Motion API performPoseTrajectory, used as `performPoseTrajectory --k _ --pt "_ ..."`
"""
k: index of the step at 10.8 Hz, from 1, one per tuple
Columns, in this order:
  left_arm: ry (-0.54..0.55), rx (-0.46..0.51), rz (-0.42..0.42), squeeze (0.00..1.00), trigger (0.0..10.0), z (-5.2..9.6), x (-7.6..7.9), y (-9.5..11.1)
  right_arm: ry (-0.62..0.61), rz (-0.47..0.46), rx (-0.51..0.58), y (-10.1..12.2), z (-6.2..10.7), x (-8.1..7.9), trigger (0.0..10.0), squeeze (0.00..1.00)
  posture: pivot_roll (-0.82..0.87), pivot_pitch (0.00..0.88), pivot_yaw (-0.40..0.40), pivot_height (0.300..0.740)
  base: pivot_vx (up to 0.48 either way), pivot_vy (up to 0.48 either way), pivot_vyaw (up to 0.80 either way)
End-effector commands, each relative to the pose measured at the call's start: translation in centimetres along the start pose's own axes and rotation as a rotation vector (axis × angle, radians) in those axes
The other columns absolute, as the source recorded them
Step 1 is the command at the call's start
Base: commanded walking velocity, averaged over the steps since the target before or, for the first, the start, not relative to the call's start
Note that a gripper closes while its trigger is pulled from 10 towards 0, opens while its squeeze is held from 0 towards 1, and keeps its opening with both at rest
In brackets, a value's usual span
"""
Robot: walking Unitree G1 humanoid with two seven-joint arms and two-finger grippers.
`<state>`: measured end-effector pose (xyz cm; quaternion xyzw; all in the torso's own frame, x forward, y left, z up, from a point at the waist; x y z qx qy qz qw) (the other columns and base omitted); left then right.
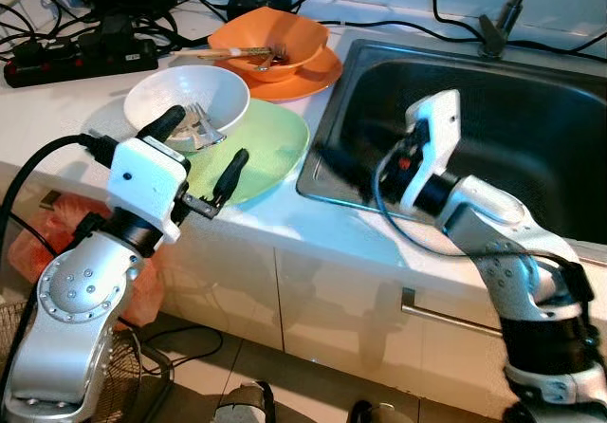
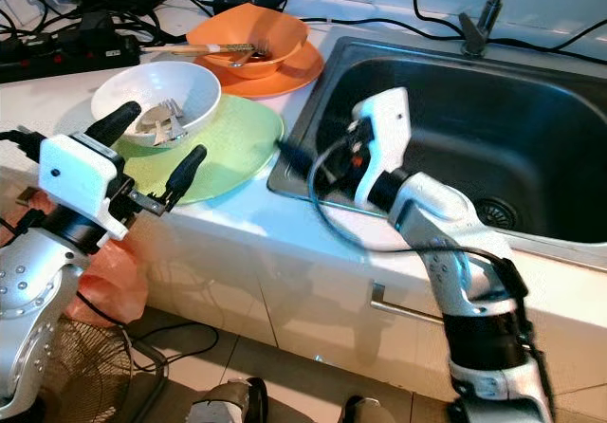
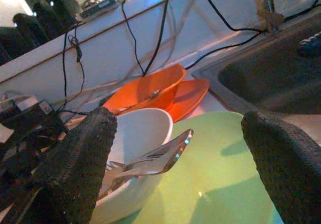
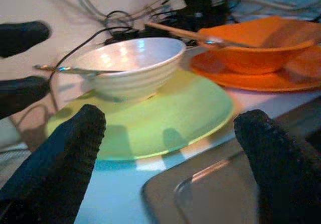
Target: Kitchen organization
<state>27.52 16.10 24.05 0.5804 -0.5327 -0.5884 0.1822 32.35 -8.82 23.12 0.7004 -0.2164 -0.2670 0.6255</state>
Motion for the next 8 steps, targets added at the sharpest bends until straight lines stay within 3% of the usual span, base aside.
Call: performPoseTrajectory --k 1,6,7,8 --pt "-0.022 -0.006 -0.026 0.00 10.0 0.0 0.1 -0.5 0.077 0.003 -0.026 -0.3 0.5 -1.1 10.0 0.00 0.18 0.148 0.028 0.740 0.000 0.000 0.00" --pt "-0.109 -0.012 -0.144 0.00 10.0 -0.9 -0.2 -2.4 0.131 0.008 -0.037 -0.3 1.1 -1.7 10.0 0.00 0.17 0.156 0.030 0.740 0.000 0.000 0.00" --pt "-0.117 -0.010 -0.156 0.00 7.9 -1.0 -0.3 -2.8 0.132 0.008 -0.039 -0.4 1.2 -1.8 10.0 0.00 0.16 0.158 0.031 0.740 0.000 0.000 0.00" --pt "-0.124 -0.011 -0.166 0.00 2.5 -1.0 -0.4 -3.1 0.130 0.010 -0.039 -0.4 1.2 -1.9 10.0 0.00 0.16 0.159 0.031 0.740 0.000 0.000 0.00"
Point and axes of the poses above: a point about 5 cm out from each wrist's last joint towards the gripper, its own z axis pointing back from the gripper into the wrist, its own y axis along the axis of the wrist's last joint, x = y × z, the point moved 3 cm from there along -z, pointing out of the wrist towards the gripper, and after that the axes turned 2 degrees about -z, right-handed, at the moved point
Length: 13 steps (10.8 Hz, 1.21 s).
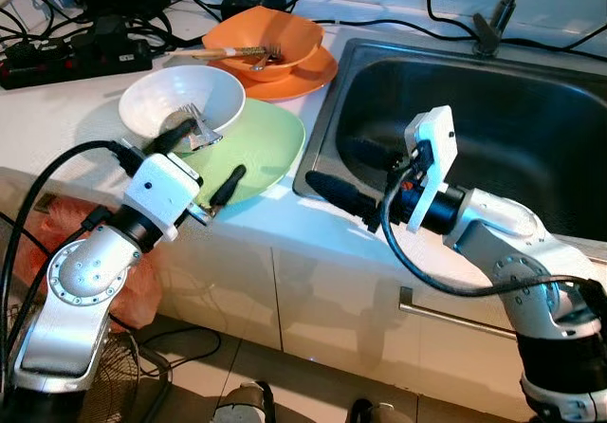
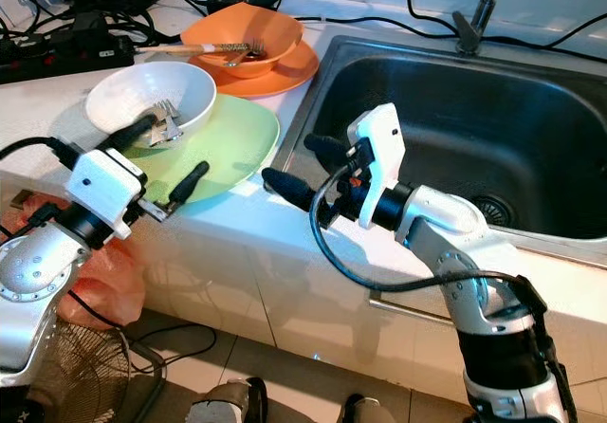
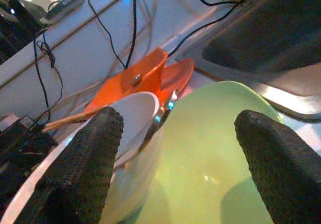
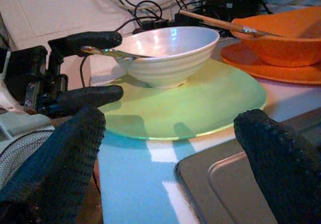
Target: Kitchen organization
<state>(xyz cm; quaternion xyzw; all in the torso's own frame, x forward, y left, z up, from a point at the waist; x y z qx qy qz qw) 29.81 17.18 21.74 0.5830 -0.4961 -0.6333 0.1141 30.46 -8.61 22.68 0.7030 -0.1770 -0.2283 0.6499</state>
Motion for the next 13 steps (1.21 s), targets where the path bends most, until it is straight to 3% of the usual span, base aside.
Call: performPoseTrajectory --k 1,13 --pt "-0.017 0.002 -0.024 0.00 0.0 0.00 -0.11 -0.11 0.013 0.006 -0.003 0.15 0.09 -0.37 10.0 0.00 0.16 0.159 0.032 0.740 0.000 0.000 0.00" --pt "-0.023 0.046 -0.055 0.00 0.0 0.12 -0.74 -0.14 -0.002 0.017 -0.026 -0.57 0.06 -0.12 10.0 0.00 0.16 0.159 0.041 0.740 0.000 0.000 0.00"
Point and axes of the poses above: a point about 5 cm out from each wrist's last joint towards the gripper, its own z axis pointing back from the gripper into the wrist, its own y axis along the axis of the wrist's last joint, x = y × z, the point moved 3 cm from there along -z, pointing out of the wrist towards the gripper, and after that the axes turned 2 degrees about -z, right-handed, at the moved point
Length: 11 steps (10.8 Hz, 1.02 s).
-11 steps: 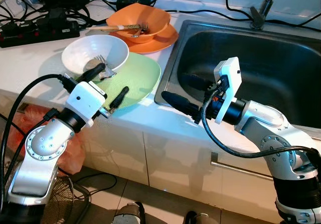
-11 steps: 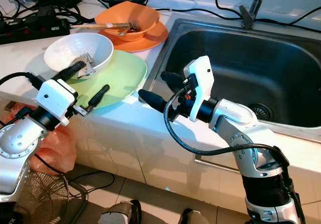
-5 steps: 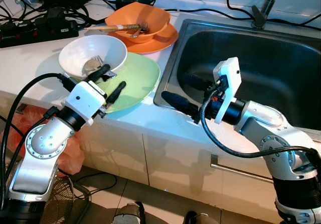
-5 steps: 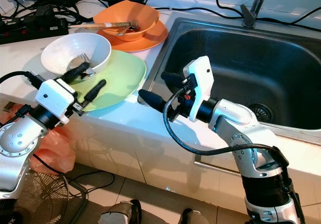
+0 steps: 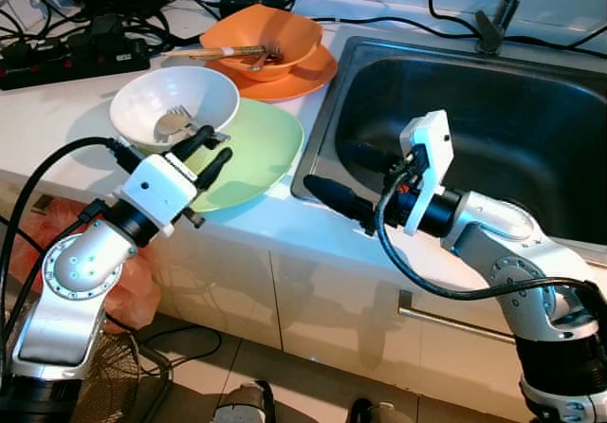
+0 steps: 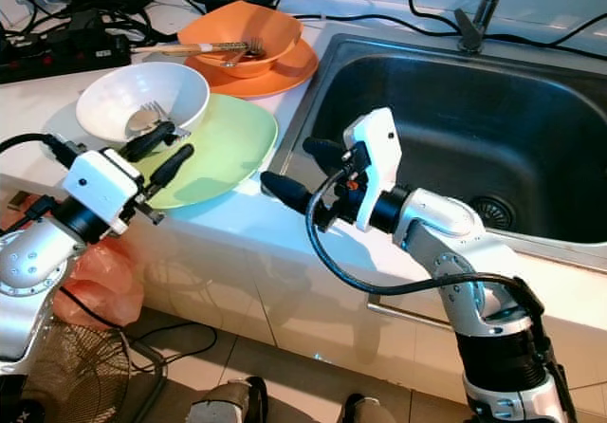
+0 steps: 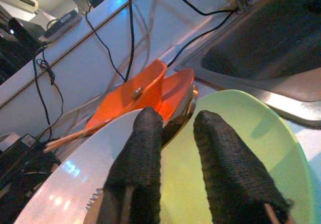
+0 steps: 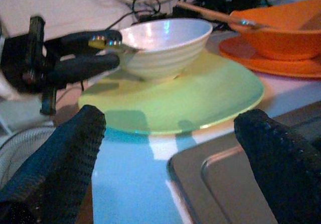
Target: Kitchen organization
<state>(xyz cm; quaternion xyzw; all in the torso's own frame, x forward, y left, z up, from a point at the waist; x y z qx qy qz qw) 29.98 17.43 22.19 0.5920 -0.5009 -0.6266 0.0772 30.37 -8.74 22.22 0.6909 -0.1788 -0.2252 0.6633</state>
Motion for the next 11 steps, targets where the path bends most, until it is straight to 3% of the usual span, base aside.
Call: performPoseTrajectory --k 1,5,9,10,11 --pt "-0.006 -0.008 -0.002 0.00 0.0 0.2 0.0 -0.2 0.034 0.018 -0.036 -0.5 0.4 -0.3 10.0 0.00 0.16 0.160 0.041 0.740 0.000 0.000 0.00" --pt "0.025 0.007 -0.013 0.00 0.0 0.5 -0.8 0.5 0.029 0.060 -0.093 -1.1 1.2 0.6 10.0 0.00 0.16 0.157 0.036 0.740 0.000 0.000 0.00" --pt "0.059 0.050 -0.096 0.00 0.0 0.1 -2.3 2.1 0.012 0.066 -0.089 -1.3 1.0 1.0 10.0 0.00 0.17 0.151 0.039 0.740 0.000 0.000 0.00" --pt "0.050 0.032 -0.100 0.00 0.0 0.2 -2.1 1.6 0.010 0.064 -0.087 -1.4 0.9 1.0 10.0 0.00 0.17 0.150 0.038 0.740 0.000 0.000 0.00" --pt "0.040 0.004 -0.090 0.00 3.9 0.3 -1.8 1.0 0.008 0.061 -0.086 -1.5 0.9 1.1 10.0 0.00 0.17 0.149 0.038 0.740 0.000 0.000 0.00"
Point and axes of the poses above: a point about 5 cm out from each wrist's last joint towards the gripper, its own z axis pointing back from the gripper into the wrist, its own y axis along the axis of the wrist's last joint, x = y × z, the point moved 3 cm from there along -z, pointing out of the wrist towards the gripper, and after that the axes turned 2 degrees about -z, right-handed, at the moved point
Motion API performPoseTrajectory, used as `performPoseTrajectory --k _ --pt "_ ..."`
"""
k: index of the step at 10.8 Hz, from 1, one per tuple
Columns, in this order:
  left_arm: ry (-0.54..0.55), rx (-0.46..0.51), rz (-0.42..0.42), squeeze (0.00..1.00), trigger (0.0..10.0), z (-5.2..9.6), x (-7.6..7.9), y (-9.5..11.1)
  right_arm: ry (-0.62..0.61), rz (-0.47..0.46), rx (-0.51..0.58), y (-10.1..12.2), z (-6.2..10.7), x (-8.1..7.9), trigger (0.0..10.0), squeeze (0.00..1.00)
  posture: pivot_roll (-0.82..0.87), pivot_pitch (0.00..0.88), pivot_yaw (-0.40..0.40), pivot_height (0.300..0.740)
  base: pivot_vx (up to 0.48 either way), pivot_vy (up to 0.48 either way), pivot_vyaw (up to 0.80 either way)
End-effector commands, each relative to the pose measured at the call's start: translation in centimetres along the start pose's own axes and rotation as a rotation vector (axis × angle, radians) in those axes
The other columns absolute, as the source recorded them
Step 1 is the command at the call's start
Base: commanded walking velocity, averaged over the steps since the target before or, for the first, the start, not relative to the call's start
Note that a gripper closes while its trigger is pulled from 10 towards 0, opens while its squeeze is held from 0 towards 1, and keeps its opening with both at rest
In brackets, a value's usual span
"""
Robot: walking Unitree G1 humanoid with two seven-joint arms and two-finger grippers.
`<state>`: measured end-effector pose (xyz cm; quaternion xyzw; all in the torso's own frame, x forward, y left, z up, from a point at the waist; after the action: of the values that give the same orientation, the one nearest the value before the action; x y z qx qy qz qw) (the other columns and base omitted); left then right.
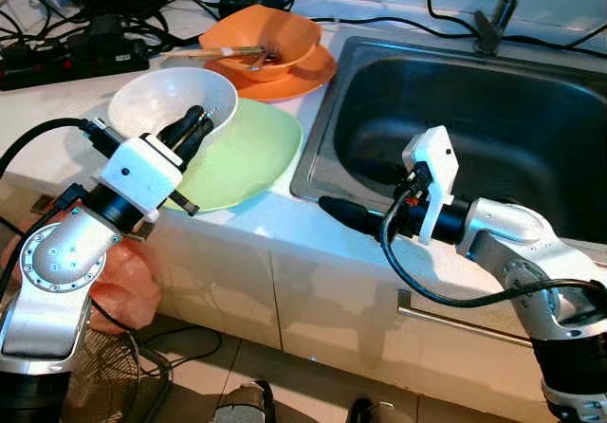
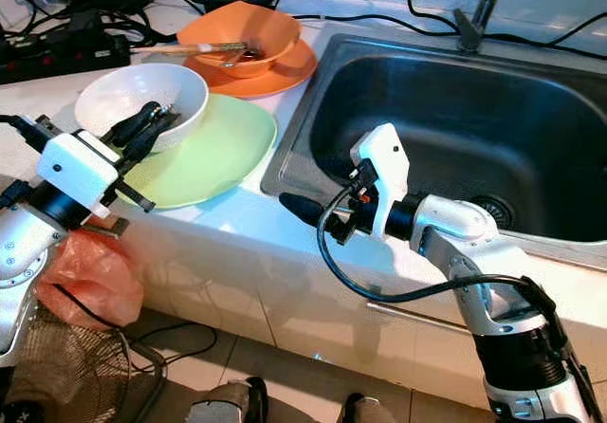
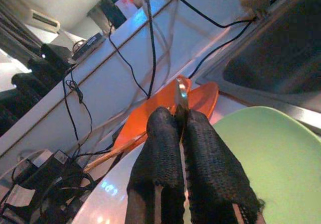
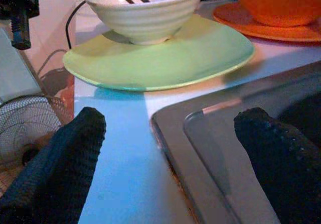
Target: Kitchen organization
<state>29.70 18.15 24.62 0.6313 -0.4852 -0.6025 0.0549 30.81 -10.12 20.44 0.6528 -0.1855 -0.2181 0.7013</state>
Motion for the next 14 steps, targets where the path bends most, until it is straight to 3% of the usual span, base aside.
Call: performPoseTrajectory --k 1,6,7,8,10,11,14 --pt "-0.015 -0.039 0.002 1.00 10.0 0.4 0.4 -0.9 0.009 0.013 0.011 0.1 -0.1 -0.2 10.0 0.00 0.17 0.147 0.039 0.740 0.000 0.000 0.00" --pt "-0.035 -0.075 -0.061 1.00 10.0 0.9 0.6 -1.7 -0.005 0.006 0.012 -0.2 -0.1 -0.1 10.0 0.00 0.17 0.149 0.040 0.740 0.000 0.000 0.00" --pt "-0.031 -0.074 -0.081 0.00 10.0 1.0 0.4 -1.6 -0.004 0.005 0.012 -0.2 -0.1 -0.1 10.0 0.00 0.17 0.151 0.037 0.740 0.000 0.000 0.00" --pt "-0.027 -0.067 -0.086 0.00 10.0 1.2 0.1 -1.4 -0.005 0.004 0.012 -0.2 -0.1 -0.1 10.0 0.00 0.17 0.152 0.036 0.740 0.000 0.000 0.00" --pt "-0.044 -0.061 -0.078 0.00 4.6 1.7 0.2 -1.2 -0.004 0.004 0.009 -0.3 0.0 -0.1 10.0 0.00 0.17 0.152 0.035 0.740 0.000 0.000 0.00" --pt "-0.064 -0.062 -0.072 0.00 0.0 2.3 0.6 -1.2 -0.006 0.004 0.008 -0.3 0.0 0.0 10.0 0.00 0.17 0.154 0.033 0.740 0.000 0.000 0.00" --pt "-0.076 -0.072 -0.066 0.00 0.0 2.6 0.8 -1.5 -0.005 0.003 0.007 -0.4 -0.1 0.0 10.0 0.00 0.17 0.153 0.031 0.740 0.000 0.000 0.00"
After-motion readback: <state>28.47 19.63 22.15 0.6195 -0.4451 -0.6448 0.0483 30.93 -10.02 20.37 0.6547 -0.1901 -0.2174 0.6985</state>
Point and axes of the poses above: a point about 5 cm out from each wrist's last joint towards the gripper, its own z axis pointing back from the gripper into the wrist, its own y axis along the axis of the wrist's last joint, x = y × z, the point moved 3 cm from there along -z, pointing out of the wrist towards the gripper, and after that the axes turned 2 degrees about -z, right-handed, at the moved point
